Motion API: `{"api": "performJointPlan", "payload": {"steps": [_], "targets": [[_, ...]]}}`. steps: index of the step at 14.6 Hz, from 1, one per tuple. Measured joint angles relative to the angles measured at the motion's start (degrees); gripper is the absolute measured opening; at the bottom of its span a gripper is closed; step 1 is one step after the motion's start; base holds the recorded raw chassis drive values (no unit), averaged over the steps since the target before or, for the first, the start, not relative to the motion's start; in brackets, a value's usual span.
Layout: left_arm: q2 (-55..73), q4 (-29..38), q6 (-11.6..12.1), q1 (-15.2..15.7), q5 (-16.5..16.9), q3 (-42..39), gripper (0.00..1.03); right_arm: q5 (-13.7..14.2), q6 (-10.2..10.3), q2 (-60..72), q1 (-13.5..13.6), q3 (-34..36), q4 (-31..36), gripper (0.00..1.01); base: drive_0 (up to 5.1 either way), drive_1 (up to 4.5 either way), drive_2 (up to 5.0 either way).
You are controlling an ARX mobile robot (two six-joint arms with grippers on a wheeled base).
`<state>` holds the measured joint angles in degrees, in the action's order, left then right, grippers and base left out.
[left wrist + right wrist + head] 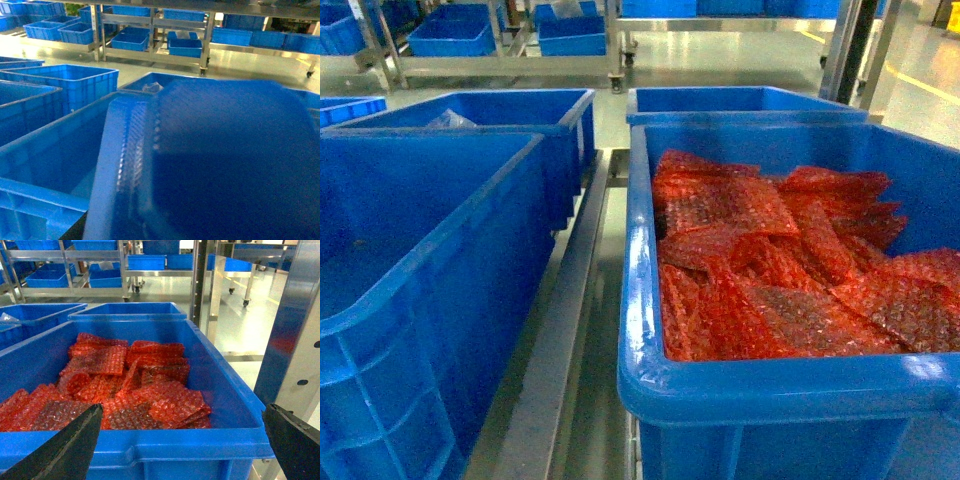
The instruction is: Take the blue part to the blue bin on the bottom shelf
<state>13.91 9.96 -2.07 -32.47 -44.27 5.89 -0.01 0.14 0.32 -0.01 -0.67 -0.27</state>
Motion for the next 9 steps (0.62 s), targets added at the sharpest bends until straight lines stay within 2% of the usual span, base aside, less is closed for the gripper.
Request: {"api": "performJointPlan", "payload": {"steps": [4,5,6,7,8,9], "targets": [[0.0,0.0,0.0,0.0,0.0,0.0,0.43,0.02,0.0,0.0,0.0,0.0,0.0,0.98,0.0,0.0,0.0],[10.08,9.94,4.09,5.03,0.42,1.25,0.43,0.02,0.0,0.0,0.0,0.0,0.07,0.98,0.0,0.0,0.0],[19.45,17.92,3.98,11.28,5.95,2.91,0.43,0.02,0.0,0.0,0.0,0.0,-0.04,0.98,0.0,0.0,0.0],[26.25,22.95,3.37,15.45,10.1,4.5,0.43,0.02,0.0,0.0,0.0,0.0,0.04,0.98,0.0,0.0,0.0],[37.92,30.12,1.97,21.09,16.0,8.09,0.43,0.02,0.0,0.0,0.0,0.0,-0.02,0.98,0.0,0.0,0.0],[46.75,33.27,0.2,24.48,20.37,11.72,0.43,0.02,0.0,0.0,0.0,0.0,0.0,0.98,0.0,0.0,0.0]]}}
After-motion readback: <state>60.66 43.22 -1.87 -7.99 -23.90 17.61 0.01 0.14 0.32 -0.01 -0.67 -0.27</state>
